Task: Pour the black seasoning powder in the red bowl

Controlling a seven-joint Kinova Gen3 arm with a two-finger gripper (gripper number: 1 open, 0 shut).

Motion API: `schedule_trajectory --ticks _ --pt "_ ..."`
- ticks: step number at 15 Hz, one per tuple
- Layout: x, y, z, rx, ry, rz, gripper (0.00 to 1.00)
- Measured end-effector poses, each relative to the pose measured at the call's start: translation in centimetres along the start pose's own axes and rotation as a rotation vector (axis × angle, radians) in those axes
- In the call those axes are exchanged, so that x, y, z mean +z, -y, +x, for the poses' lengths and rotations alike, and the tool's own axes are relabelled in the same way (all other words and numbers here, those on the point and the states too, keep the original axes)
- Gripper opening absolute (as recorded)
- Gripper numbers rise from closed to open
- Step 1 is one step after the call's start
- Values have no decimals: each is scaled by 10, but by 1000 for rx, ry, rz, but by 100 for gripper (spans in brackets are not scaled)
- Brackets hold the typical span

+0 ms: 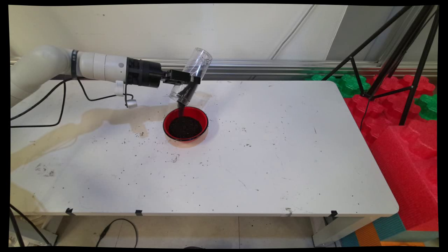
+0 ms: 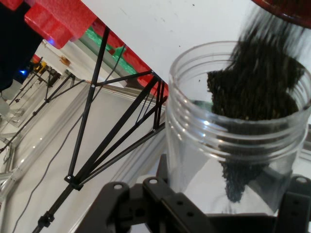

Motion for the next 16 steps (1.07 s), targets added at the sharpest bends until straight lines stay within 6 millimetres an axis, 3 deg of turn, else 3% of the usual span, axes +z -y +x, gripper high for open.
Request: schedule_trajectory --ticks 16 --pt "-4 6 -2 102 18 35 0"
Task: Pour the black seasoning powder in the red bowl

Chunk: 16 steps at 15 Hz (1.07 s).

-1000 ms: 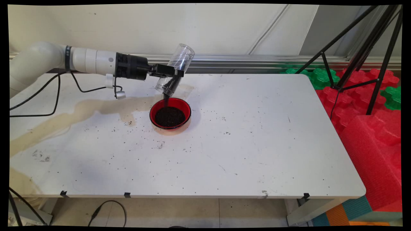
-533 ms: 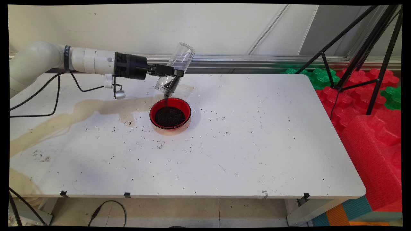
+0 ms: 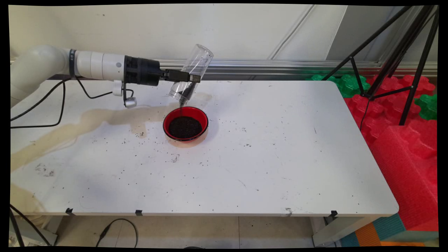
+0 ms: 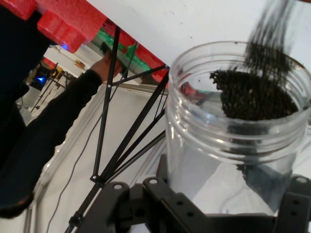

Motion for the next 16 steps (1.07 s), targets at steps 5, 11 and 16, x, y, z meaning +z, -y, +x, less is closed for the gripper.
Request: schedule_trajectory --ticks 5,11,16 --pt "-2 1 -2 31 14 8 0" --pt "-5 2 -3 59 32 19 0" --pt "-8 5 -3 81 47 33 0"
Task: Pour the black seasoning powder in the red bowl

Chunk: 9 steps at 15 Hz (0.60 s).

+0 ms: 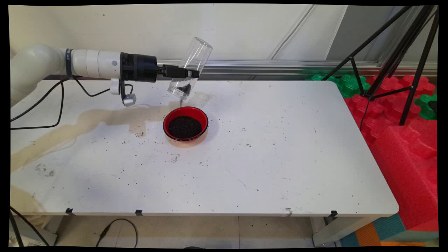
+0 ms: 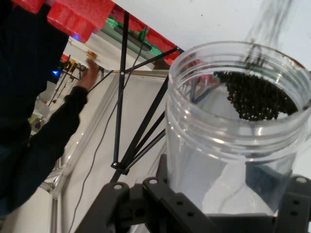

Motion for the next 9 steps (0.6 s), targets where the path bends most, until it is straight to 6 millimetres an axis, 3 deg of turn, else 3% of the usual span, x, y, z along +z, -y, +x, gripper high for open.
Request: schedule_trajectory --ticks 9 --pt "-1 7 -3 41 30 25 0"
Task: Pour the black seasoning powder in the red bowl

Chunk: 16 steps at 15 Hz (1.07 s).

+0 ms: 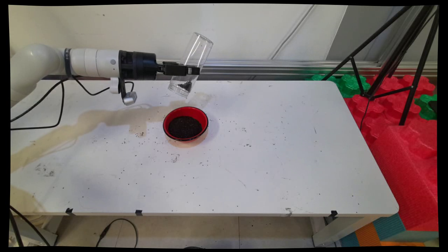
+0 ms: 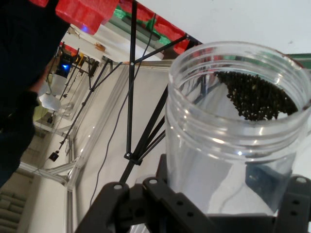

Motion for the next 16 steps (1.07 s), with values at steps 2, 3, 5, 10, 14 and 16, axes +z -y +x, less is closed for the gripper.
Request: schedule_trajectory --ticks 2,3,5,10,14,16 --pt "0 1 -1 8 6 4 0" --pt "-1 2 -1 14 10 6 0" --pt "-1 3 -2 22 17 9 0" --pt "-3 7 -5 42 33 18 0" --pt "-5 10 -7 59 47 25 0" --pt "-6 11 -8 69 53 30 0"
